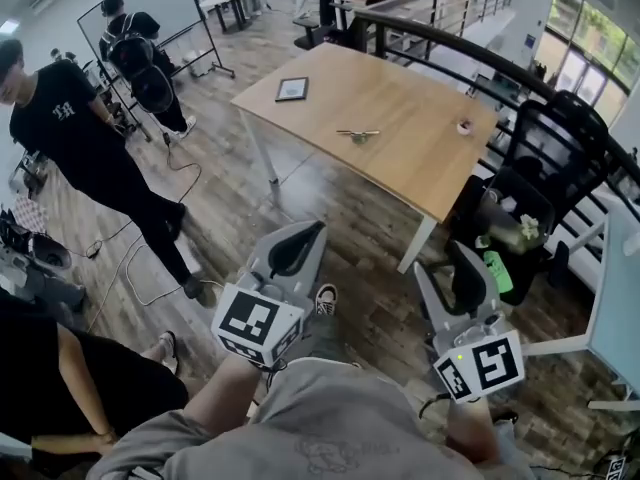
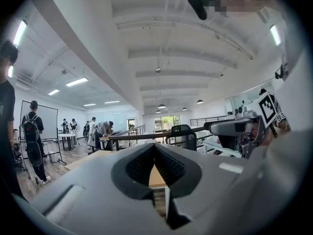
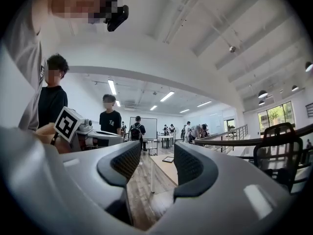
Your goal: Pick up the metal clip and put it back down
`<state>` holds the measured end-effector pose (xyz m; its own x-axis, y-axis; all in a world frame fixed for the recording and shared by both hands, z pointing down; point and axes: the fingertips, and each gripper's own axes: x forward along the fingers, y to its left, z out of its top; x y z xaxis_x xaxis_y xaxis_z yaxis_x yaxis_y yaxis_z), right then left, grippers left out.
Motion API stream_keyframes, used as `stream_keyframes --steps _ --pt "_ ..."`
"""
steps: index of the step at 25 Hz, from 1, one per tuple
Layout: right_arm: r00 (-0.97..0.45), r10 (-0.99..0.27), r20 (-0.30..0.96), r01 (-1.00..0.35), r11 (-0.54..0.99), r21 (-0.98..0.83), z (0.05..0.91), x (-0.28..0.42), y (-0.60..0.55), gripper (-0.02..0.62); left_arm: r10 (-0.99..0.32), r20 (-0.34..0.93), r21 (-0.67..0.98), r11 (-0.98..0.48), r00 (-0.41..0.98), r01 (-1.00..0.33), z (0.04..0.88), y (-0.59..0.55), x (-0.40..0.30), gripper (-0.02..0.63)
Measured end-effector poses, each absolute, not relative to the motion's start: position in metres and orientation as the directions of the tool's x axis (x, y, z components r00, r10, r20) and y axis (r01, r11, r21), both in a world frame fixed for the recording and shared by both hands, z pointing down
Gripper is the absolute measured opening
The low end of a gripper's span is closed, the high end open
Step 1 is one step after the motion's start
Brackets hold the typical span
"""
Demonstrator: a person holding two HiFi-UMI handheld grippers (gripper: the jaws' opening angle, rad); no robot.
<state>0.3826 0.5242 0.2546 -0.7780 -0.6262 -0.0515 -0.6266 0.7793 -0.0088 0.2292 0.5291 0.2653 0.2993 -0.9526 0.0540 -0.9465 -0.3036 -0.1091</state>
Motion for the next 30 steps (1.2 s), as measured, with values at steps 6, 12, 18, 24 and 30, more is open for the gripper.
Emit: stream_keyframes --steps 6,12,18,24,30 --pt "-0.779 -0.626 -0.036 -0.626 0.780 -0.017 0.264 0.368 0.489 0.198 -0.952 0.055 -0.099 -0.305 0.301 -0.947 0.274 0.496 0.214 0.000" --pt "-0.774 -0.633 0.021 -0.634 0.774 -0.016 0.278 0.343 0.441 0.196 -0.952 0.069 -0.076 -0.302 0.298 -0.950 0.281 0.453 0.188 0.000" --pt "-0.763 -0.636 0.114 -0.642 0.766 -0.024 0.298 0.305 0.379 0.196 -0.945 0.111 -0.044 -0.314 0.308 -0.948 0.294 0.394 0.152 0.000" --pt "-0.741 -0.639 0.205 -0.661 0.749 -0.055 0.331 0.262 0.310 0.196 -0.915 0.210 -0.009 -0.355 0.345 -0.935 0.324 0.328 0.113 0.000" --pt "-0.710 -0.623 0.328 -0.664 0.747 -0.018 0.361 0.209 0.246 0.196 -0.886 0.274 0.005 -0.387 0.373 -0.922 0.345 0.255 0.066 0.000"
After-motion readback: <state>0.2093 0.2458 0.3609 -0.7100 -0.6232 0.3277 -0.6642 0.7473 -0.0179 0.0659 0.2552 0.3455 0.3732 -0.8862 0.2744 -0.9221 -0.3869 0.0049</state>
